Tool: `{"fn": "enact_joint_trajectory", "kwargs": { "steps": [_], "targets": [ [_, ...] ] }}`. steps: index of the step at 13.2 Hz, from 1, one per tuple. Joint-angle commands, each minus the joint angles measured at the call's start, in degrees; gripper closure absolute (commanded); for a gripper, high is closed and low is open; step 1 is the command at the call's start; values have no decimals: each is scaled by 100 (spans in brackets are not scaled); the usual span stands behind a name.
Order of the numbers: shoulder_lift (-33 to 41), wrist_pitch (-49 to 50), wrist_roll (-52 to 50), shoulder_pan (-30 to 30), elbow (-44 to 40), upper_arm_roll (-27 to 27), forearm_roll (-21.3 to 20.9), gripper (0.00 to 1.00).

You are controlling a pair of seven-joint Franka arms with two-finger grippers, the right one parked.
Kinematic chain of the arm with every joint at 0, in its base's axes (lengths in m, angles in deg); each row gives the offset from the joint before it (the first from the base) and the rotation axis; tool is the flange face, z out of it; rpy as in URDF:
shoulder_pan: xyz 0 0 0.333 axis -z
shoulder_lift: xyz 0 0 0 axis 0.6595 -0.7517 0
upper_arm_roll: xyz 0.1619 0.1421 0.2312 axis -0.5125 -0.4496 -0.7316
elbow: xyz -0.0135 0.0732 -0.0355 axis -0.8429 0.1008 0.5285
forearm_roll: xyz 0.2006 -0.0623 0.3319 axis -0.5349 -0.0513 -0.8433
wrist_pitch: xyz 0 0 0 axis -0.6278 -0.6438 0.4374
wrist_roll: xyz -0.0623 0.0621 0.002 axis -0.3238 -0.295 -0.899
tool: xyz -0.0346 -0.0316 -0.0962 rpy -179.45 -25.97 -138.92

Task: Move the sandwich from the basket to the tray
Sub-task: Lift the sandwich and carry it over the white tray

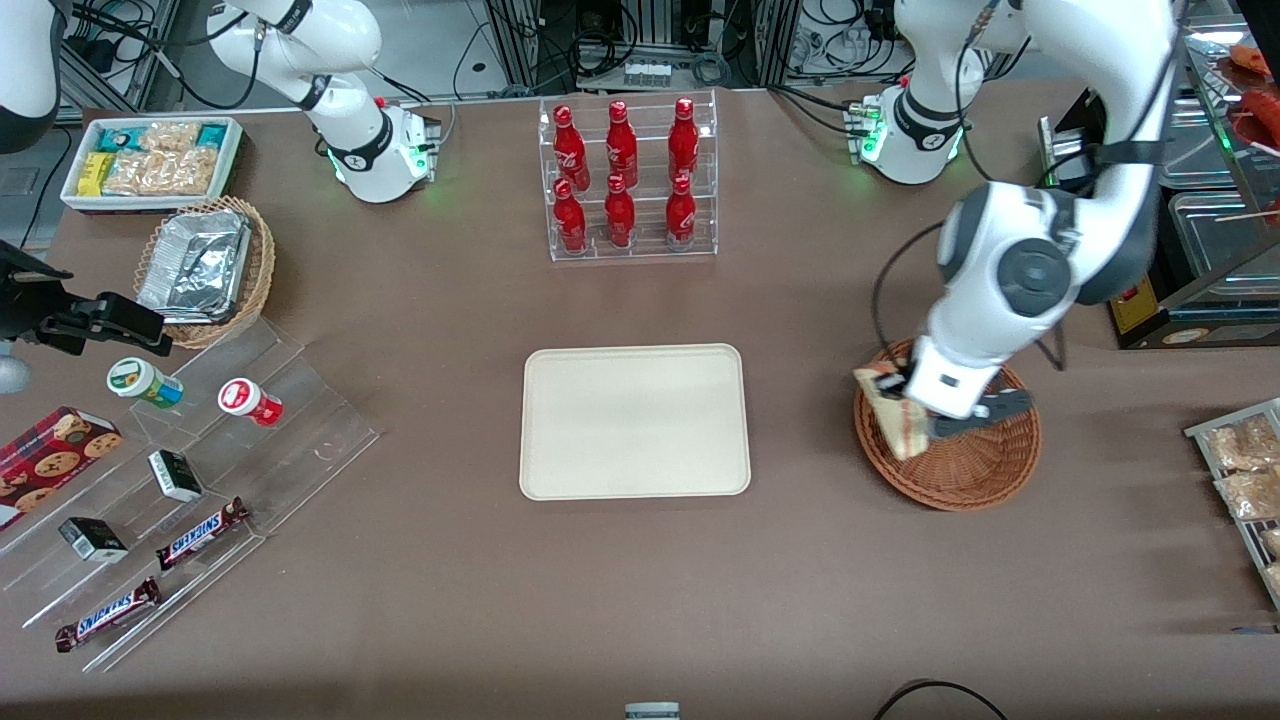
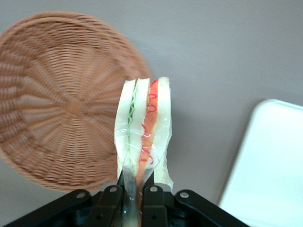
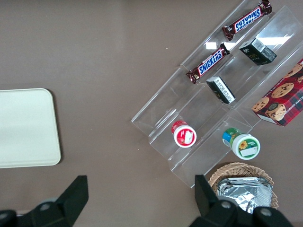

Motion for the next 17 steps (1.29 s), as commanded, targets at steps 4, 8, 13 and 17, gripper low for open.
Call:
{"fn": "enact_joint_trajectory", "kwargs": {
  "steps": [4,8,13,17],
  "targets": [
    [-1167,557,434,1205,-1500,-33,28,100],
    [-2117,548,206,1708,-2388,-33,256,100],
    [-2777,530,-85,2041,-3057,-42,248,100],
    [-3154,495,-233,2120,-3373,-50,213,100]
  ]
}}
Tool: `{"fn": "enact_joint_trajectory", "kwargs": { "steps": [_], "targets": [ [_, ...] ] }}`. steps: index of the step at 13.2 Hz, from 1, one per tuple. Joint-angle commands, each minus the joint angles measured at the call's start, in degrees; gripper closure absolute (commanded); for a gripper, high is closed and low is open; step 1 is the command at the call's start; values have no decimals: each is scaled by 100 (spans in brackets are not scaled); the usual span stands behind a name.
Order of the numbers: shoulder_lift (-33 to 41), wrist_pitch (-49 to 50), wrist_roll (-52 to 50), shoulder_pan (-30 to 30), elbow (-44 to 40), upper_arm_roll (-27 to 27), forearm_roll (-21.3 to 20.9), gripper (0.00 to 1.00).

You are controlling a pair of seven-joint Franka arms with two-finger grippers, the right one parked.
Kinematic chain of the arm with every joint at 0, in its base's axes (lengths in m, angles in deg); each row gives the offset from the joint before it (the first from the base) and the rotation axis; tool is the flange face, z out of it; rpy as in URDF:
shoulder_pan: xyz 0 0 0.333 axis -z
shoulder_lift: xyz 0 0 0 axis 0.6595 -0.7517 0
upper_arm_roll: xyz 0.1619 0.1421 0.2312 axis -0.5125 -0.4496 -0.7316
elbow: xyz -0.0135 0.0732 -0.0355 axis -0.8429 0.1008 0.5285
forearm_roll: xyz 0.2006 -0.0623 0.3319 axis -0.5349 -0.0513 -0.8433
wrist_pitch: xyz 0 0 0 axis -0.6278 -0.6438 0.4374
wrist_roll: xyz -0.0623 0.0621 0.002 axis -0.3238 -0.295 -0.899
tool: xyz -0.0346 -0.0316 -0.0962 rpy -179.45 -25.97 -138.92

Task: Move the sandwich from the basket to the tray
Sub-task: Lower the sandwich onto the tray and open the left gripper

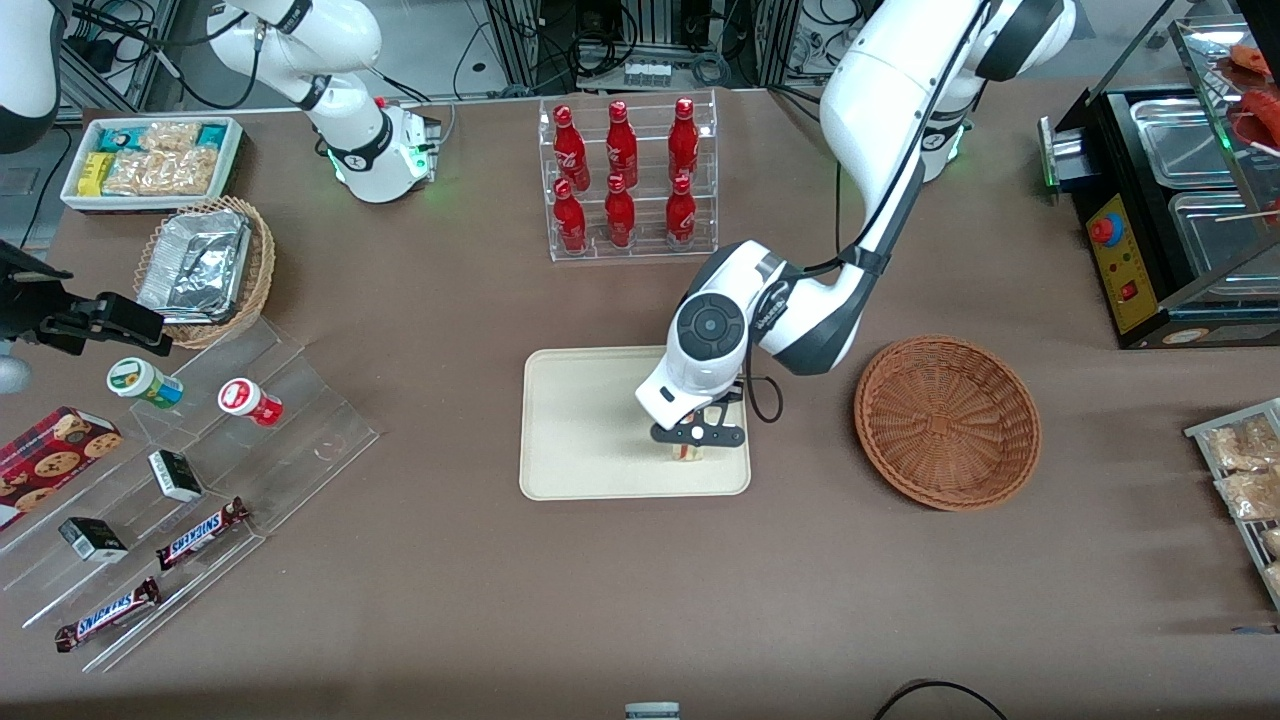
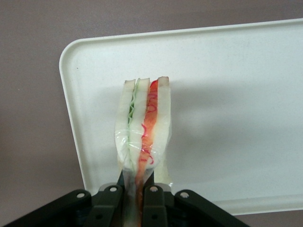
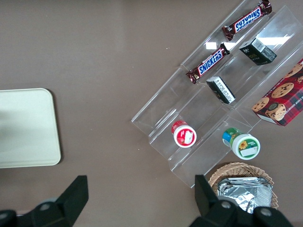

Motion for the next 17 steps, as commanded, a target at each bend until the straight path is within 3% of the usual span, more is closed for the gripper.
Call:
{"fn": "enact_joint_trajectory", "kwargs": {
  "steps": [1,5,6,7,17],
  "targets": [
    [-443,71,-214,179,-521,-90,-7,100],
    [-541,-132,-329,258,-531,-99,-7,100],
    [-550,-132,-303,258,-523,-107,-7,30],
    [-550,-132,-329,258,-522,-108,-16,0],
    [-208,-80,-259,13,-636,-152,-200,0]
  ]
}}
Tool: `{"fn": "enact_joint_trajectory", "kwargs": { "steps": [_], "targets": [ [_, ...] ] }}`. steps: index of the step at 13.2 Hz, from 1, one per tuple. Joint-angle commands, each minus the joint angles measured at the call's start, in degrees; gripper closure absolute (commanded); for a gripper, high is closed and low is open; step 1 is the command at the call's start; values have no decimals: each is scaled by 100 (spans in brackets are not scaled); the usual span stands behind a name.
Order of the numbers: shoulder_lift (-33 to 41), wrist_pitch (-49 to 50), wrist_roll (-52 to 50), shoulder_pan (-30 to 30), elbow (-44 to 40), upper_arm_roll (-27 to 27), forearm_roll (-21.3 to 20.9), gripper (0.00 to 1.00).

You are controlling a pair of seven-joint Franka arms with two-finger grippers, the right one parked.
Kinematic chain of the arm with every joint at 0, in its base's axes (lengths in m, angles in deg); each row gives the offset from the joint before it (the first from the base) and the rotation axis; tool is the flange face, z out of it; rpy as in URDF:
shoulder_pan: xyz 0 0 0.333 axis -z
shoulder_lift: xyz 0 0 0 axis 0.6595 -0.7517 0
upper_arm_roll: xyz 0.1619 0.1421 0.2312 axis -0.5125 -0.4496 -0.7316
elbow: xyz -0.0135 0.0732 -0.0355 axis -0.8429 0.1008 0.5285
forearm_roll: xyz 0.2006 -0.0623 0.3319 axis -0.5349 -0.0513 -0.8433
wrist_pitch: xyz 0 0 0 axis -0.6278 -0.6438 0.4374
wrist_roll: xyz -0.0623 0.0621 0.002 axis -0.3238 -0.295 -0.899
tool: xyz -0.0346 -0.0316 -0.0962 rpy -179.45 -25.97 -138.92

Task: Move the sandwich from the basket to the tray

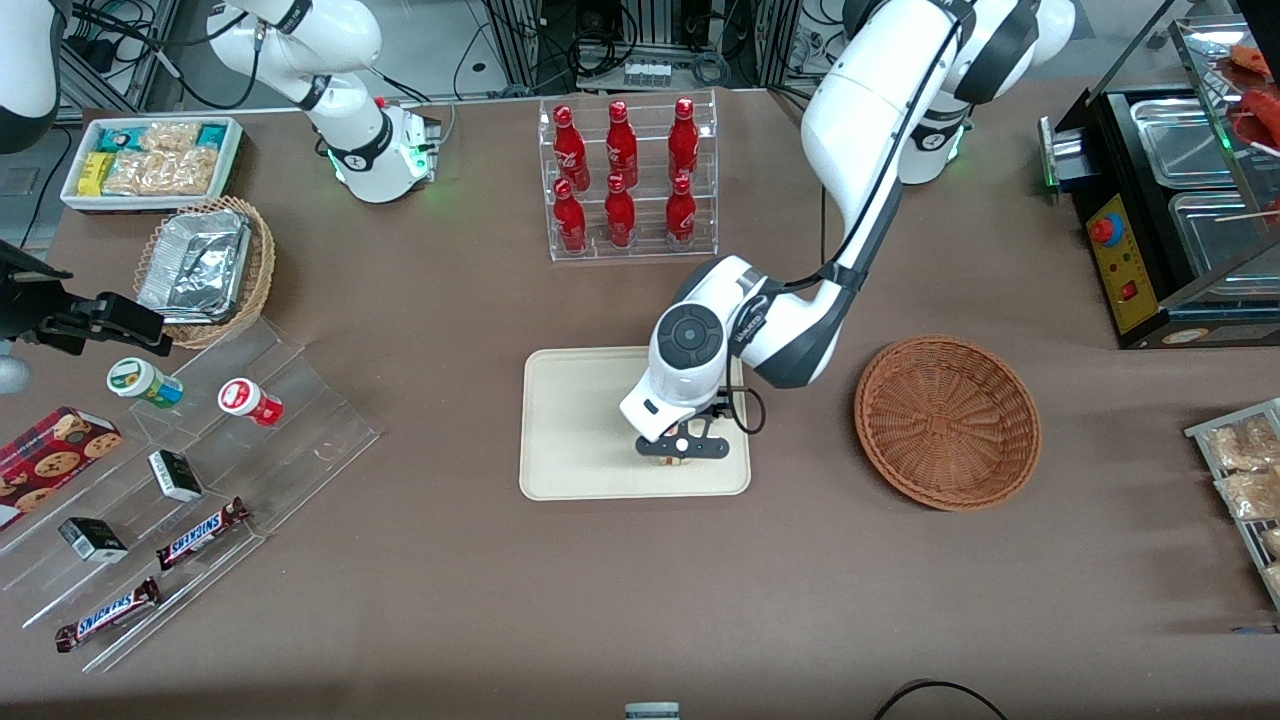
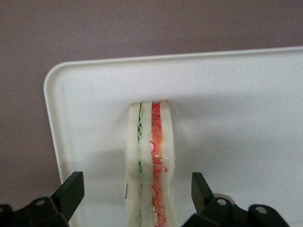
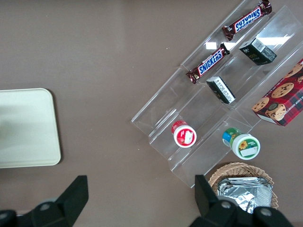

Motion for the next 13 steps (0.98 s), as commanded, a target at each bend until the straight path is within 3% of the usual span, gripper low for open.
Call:
{"fn": "enact_joint_trajectory", "kwargs": {
  "steps": [1,4,13],
  "targets": [
    [271,98,42,-304,-95,-26,-65,0],
    [605,379,822,-797,-68,-17,32,0],
    [1282,1460,1589,-2133,-16,1,93,0]
  ]
}}
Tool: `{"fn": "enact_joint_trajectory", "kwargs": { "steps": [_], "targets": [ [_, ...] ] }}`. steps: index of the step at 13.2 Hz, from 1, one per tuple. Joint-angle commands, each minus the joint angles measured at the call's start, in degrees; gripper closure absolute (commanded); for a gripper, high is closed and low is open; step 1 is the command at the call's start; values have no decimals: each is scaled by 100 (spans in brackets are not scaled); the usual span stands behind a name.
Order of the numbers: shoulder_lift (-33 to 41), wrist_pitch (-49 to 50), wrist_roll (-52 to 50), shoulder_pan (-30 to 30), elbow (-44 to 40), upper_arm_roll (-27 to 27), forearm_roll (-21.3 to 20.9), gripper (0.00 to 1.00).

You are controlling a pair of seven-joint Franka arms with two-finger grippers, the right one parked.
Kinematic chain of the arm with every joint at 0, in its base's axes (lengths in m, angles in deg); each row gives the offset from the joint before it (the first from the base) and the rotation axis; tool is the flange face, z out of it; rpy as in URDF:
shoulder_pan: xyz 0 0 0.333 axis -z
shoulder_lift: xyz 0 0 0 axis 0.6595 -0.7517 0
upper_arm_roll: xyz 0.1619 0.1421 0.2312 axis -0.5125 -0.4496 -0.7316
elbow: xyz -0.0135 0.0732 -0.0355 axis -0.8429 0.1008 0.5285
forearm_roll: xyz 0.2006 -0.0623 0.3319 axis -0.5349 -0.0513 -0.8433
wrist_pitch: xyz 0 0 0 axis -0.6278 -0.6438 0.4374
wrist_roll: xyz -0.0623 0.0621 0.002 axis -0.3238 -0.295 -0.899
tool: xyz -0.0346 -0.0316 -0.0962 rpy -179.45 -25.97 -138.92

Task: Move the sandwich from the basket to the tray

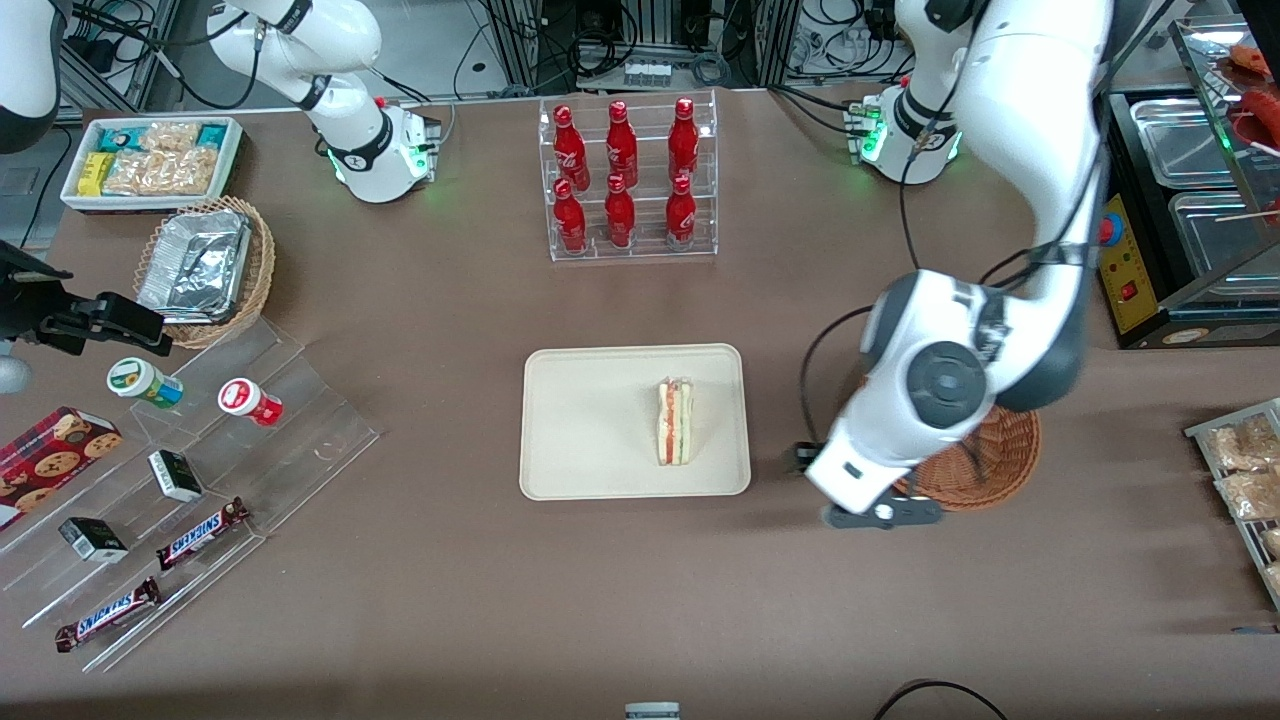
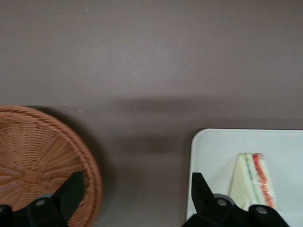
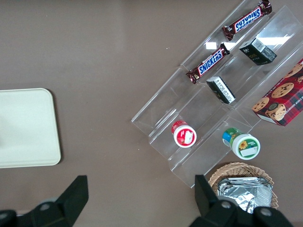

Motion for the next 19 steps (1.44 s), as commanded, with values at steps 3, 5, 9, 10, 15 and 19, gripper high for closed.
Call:
{"fn": "enact_joint_trajectory", "kwargs": {
  "steps": [3,5,9,10,15,19],
  "targets": [
    [561,752,432,-580,164,57,59,0],
    [816,1225,652,-660,164,40,50,0],
    [1597,1921,653,-687,286,31,-64,0],
    [1765,2131,653,-869,287,40,-64,0],
    [2451,2975,1408,-1196,296,22,-82,0],
    [2908,3108,1417,-1188,575,-65,-108,0]
  ]
}}
